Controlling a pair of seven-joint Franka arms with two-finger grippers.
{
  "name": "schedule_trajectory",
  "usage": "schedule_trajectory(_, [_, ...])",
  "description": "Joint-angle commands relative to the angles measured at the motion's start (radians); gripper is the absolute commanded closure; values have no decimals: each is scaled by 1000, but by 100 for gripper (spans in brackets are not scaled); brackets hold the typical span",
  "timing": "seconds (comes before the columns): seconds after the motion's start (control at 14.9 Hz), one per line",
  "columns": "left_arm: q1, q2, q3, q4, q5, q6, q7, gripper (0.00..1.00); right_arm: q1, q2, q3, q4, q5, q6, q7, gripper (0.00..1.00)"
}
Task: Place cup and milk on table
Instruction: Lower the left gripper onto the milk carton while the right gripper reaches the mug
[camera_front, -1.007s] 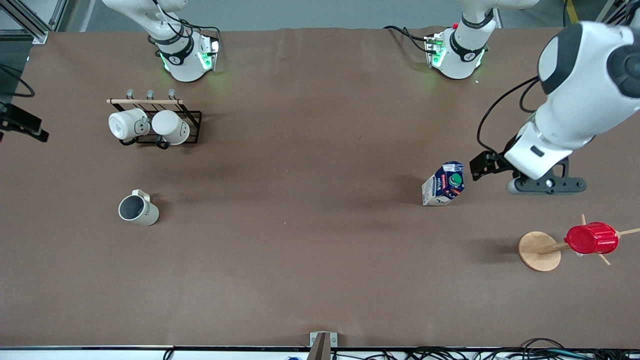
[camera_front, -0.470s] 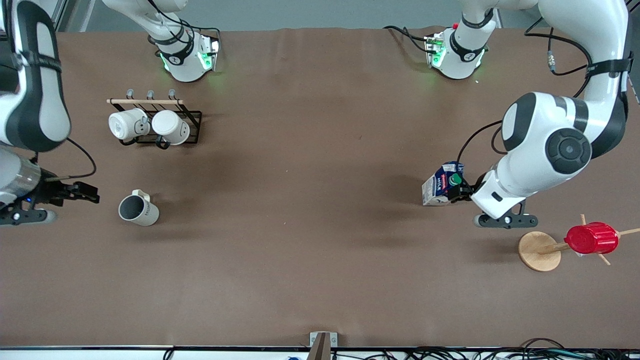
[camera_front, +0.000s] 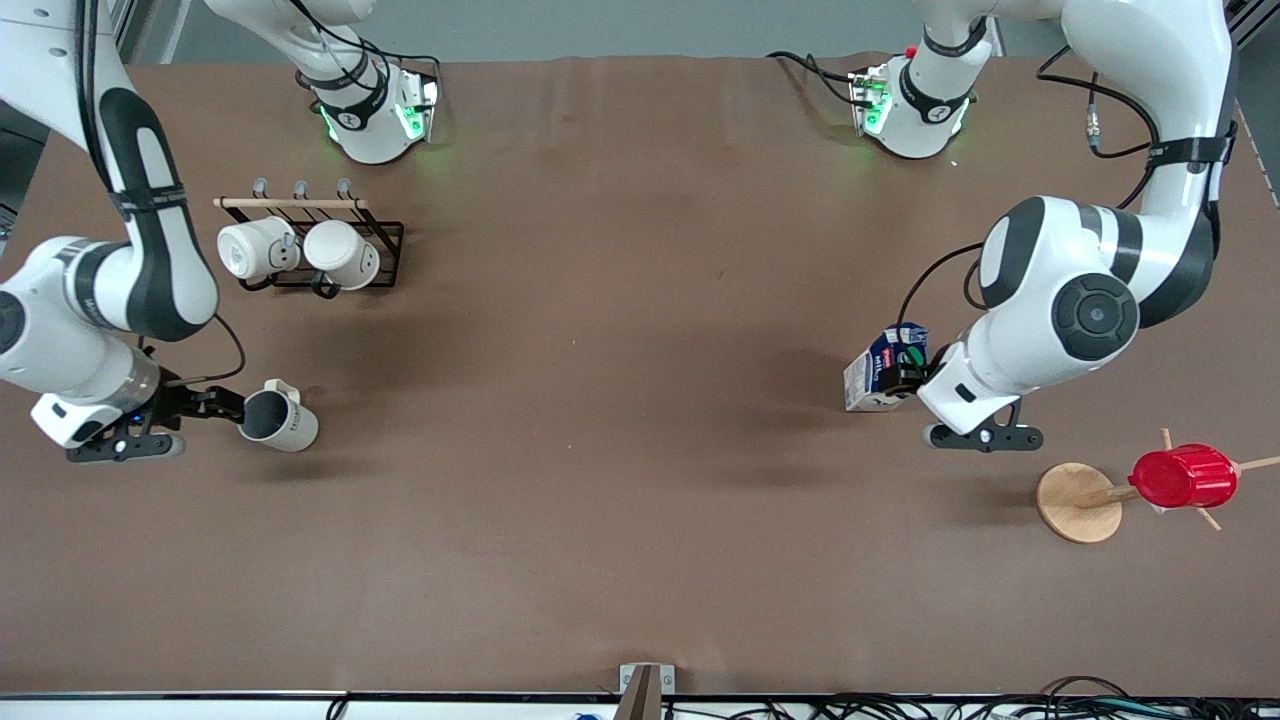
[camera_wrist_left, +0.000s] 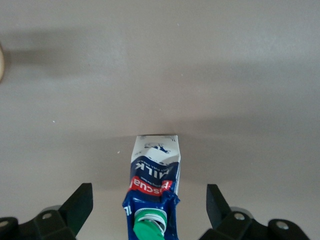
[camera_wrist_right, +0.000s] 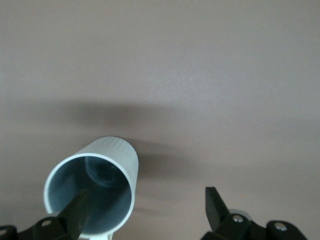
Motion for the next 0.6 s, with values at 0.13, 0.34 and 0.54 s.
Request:
schedule_trajectory(0.13, [3, -31, -18, -66, 11, 5, -6, 0, 3, 34, 6, -67, 31, 119, -10, 7])
schedule_trajectory(0.34, [6, -48, -21, -107, 11, 5, -6, 1, 4, 59, 7, -66, 45, 145, -9, 38])
schedule_trajectory(0.54, [7, -48, -21, -126, 11, 5, -6, 3, 4, 59, 9, -63, 51, 143, 5, 93])
